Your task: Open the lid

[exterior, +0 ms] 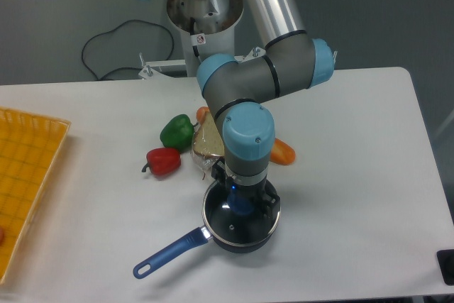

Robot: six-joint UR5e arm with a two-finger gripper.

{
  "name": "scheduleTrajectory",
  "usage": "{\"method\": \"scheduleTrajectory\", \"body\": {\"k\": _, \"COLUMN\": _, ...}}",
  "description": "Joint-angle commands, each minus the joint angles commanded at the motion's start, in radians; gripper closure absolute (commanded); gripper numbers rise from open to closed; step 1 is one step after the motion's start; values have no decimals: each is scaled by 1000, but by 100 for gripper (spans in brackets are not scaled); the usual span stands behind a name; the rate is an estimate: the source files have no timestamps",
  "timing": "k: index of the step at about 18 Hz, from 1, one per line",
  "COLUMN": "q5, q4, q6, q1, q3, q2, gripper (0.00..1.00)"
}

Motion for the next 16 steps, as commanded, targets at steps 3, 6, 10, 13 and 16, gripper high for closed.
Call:
{"method": "scheduleTrajectory", "body": {"k": 3, "q5": 0, "q4": -2, "q6": -9, "q1": -2, "q3": 0, "q2": -2, "gripper": 3}}
{"method": "scheduleTrajectory", "body": {"k": 6, "q5": 0, "q4": 0, "q6": -23, "q1": -2, "q3": 2, "q2": -2, "gripper": 10}}
{"method": "scheduleTrajectory", "body": {"k": 10, "q5": -5, "q4": -2, "q6": -52, "q1": -2, "q3": 5, "q2": -3, "gripper": 26}}
{"method": "scheduleTrajectory", "body": {"k": 13, "q5": -11, "q4": 0, "q6": -69, "q1": -2, "q3": 6, "q2": -3, "gripper": 36}}
{"method": "scheduleTrajectory", "body": {"k": 16, "q5": -12, "q4": 0, "q6": -81, "q1": -2, "q3": 8, "q2": -6, "gripper": 45}}
